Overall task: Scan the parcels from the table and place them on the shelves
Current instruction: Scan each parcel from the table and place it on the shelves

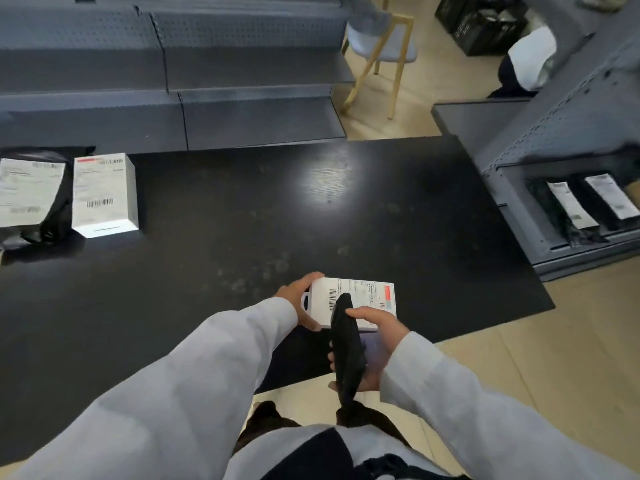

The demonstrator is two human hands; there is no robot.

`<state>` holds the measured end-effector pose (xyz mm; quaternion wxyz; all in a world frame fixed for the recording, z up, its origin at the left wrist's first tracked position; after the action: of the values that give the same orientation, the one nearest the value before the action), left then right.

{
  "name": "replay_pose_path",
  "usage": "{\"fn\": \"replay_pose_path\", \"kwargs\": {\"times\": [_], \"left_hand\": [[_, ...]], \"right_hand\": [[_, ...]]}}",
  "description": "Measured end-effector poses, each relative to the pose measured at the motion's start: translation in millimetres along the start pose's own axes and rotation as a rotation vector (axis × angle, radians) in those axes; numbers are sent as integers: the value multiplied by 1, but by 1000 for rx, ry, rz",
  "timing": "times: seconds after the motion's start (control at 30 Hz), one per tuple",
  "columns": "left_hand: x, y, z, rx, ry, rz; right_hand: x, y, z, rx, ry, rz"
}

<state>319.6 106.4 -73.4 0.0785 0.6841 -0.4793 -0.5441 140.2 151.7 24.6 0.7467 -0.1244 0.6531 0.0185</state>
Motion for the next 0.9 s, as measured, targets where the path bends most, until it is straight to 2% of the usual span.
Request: {"fn": "replay_pose_path", "kwargs": {"times": [0.13, 0.27, 0.4, 0.57, 0.77, 0.9], "left_hand": [[3, -8, 3, -56, 8, 26], [12, -12, 10, -46, -6, 45], [10, -1, 2, 38, 16, 84], [6, 12, -2, 264, 71, 82], [6, 33, 1, 600, 58, 27], [6, 48, 17, 757, 116, 56]], "right_hand": [[6, 10, 14, 66, 81, -1], [4, 23, 20, 138, 86, -21], [1, 30, 21, 160, 60, -54], [-15, 29, 18, 279, 25, -142], [-48, 24, -10, 689, 27, -252], [-48, 35, -40, 1054, -4, -304]]}}
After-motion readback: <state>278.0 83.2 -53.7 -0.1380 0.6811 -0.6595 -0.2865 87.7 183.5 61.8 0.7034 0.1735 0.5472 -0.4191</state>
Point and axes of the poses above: each hand's wrist, its own x-axis towards the middle knuckle, its own z-axis out of the palm, y = z × x, the point moved 5 cm from there along x, towards the middle knuckle, and after that the axes turned 2 degrees about x, right-handed, at the moved point
